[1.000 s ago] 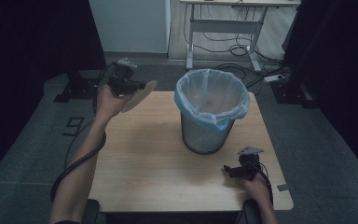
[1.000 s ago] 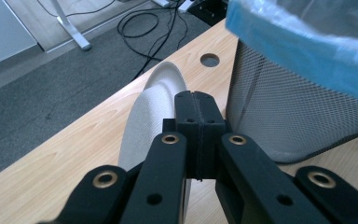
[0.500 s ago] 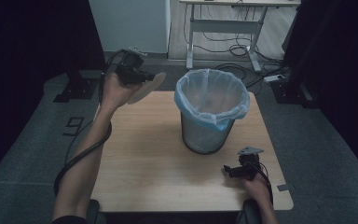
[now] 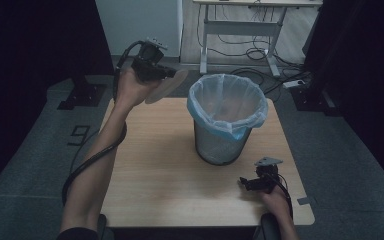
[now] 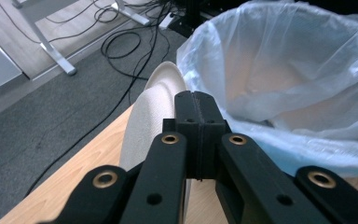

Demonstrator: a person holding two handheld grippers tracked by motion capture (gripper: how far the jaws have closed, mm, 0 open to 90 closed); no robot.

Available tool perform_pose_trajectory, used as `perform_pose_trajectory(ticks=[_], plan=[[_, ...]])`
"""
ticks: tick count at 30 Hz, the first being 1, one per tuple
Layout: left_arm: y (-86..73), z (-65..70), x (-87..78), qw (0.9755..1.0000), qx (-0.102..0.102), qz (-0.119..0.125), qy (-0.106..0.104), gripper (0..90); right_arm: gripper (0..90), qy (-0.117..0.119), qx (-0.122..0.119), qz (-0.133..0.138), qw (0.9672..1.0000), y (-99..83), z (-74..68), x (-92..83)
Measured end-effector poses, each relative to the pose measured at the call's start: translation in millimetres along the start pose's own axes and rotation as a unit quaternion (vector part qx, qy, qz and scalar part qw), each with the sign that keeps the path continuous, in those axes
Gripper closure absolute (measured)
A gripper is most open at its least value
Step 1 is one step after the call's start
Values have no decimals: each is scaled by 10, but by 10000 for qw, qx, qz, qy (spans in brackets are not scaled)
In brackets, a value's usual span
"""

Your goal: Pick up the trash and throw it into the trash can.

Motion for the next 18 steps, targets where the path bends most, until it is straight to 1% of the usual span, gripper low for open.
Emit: perform_pose_trajectory(ticks=[8,9,10,14,18], plan=[[261,152,-39,9998,168,103,-57,900,0,0,0,0,10000,0,0,0],[323,191,-45,9997,211,127,-78,900,0,1,-2,0,10000,0,0,0],[323,191,-45,9997,211,127,-78,900,0,1,-2,0,10000,0,0,0],[476,299,-45,9992,343,155,-94,900,0,8,-9,-1,10000,0,-3,0],[592,398,-29,9988,433,190,-134,900,0,15,-20,0,10000,0,-6,0]])
Point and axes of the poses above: each handheld gripper's, and its own axes: x roughly forward along the jaws, y roughly out of its top, z roughly to its right, the point moved 10 cm from there along x, roughly forward along the jaws, and after that the axes turned 9 degrees about -z, right-handed, at the moved point
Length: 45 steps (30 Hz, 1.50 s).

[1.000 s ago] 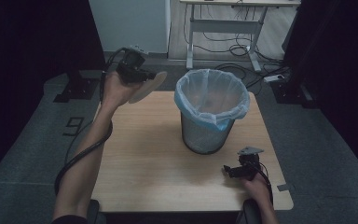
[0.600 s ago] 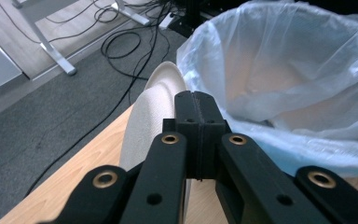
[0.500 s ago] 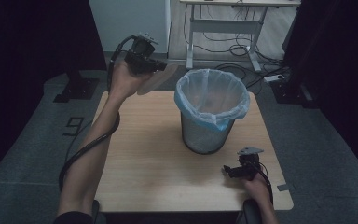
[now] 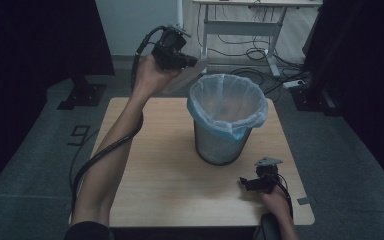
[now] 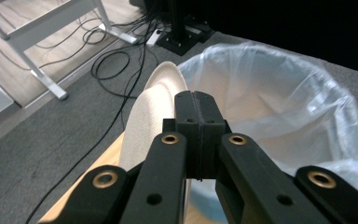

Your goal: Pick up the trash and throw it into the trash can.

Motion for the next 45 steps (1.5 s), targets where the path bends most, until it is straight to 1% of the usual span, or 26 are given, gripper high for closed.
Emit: perform_pose_trajectory(ticks=[4,9,12,17,21,25,29,32,37,40,41,43,44,45], plan=[[117,102,53,9999,100,37,-59,900,0,5,-6,0,10000,0,-2,0],[239,251,161,9996,171,117,-199,900,0,8,-13,2,10000,1,-3,0],[279,327,245,9994,211,129,-260,900,0,8,-13,2,10000,1,-3,0],[313,480,434,9987,270,108,-426,895,0,13,-20,1,10000,1,-5,0],[302,588,578,9981,358,34,-500,890,0,13,-20,2,10000,1,-5,0],[272,675,710,9975,403,-19,-572,885,0,23,-31,1,10000,0,-9,0],[222,731,825,9969,430,-88,-659,878,0,27,-37,1,10000,0,-11,0],[182,773,913,9964,408,-115,-735,873,0,29,-38,1,10000,0,-11,0],[78,849,1109,9952,433,-263,-834,858,0,29,-38,0,10000,0,-12,0],[33,890,1200,9942,430,-353,-923,828,0,32,-40,0,10000,0,-13,0],[17,917,1235,9933,424,-377,-1008,814,0,32,-41,0,10000,0,-13,0],[7,955,1280,9925,402,-375,-1093,720,0,33,-41,0,10000,0,-13,0],[3,961,1292,9925,413,-380,-1090,656,0,34,-43,-4,10000,0,-13,-1],[4,969,1301,9925,430,-355,-1089,612,0,35,-44,-5,10000,-1,-13,-1]])
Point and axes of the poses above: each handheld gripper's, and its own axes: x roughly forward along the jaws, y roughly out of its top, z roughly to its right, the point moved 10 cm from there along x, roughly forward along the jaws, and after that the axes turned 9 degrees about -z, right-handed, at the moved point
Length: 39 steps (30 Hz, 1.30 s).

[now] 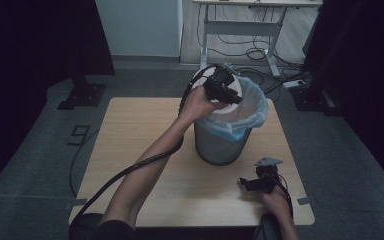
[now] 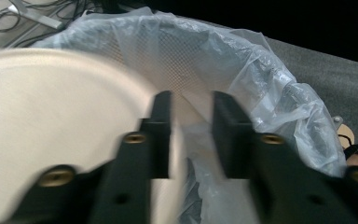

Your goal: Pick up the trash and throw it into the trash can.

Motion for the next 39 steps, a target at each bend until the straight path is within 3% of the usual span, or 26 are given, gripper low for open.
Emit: perform_pose_trajectory(ticks=[3,4,9,16,25,39], plan=[[10,-13,-23,10000,-15,87,28,478,0,2,3,-2,10000,-1,-4,-1],[13,-23,-43,9999,-20,117,42,387,0,4,0,-2,10000,-2,-5,-1],[-6,-74,-214,9996,-80,258,12,289,0,7,-1,2,10000,-1,-8,0],[-157,-216,-431,9992,-213,334,68,192,0,5,-1,3,10000,-1,-7,0],[-414,-436,-573,9983,-404,351,230,136,0,7,-4,-5,10000,-2,-7,-1],[-818,-750,-731,9954,-541,410,679,1,0,7,-4,-3,10000,-2,-7,-1]])
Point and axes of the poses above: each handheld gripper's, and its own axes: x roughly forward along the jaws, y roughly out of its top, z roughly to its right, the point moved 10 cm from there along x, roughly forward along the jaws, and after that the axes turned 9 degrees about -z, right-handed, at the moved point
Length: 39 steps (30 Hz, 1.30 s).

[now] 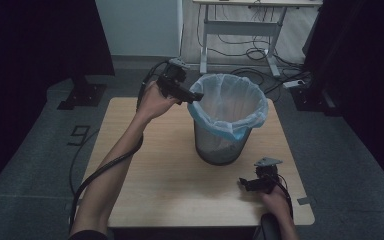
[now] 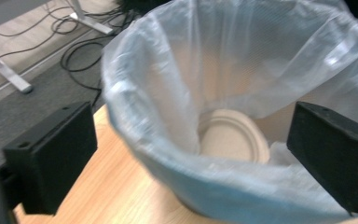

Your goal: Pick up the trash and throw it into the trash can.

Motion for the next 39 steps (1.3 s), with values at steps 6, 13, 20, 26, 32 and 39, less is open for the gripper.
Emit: perform_pose_trajectory(ticks=[6,13,20,26,32,39], plan=[[-165,-116,-82,9999,-20,15,103,0,0,-1,0,2,10000,0,0,0],[-364,-263,-192,9996,-134,41,247,0,0,0,3,4,10000,1,-1,0],[-544,-396,-290,9989,-274,84,364,0,0,-1,4,0,10000,0,-1,0],[-705,-480,-341,9983,-377,92,429,0,0,-2,5,3,10000,1,-1,0],[-912,-570,-395,9974,-496,128,516,0,0,-2,6,7,10000,2,-1,1],[-1184,-648,-427,9961,-617,169,614,0,0,-2,9,5,10000,1,-2,1]])
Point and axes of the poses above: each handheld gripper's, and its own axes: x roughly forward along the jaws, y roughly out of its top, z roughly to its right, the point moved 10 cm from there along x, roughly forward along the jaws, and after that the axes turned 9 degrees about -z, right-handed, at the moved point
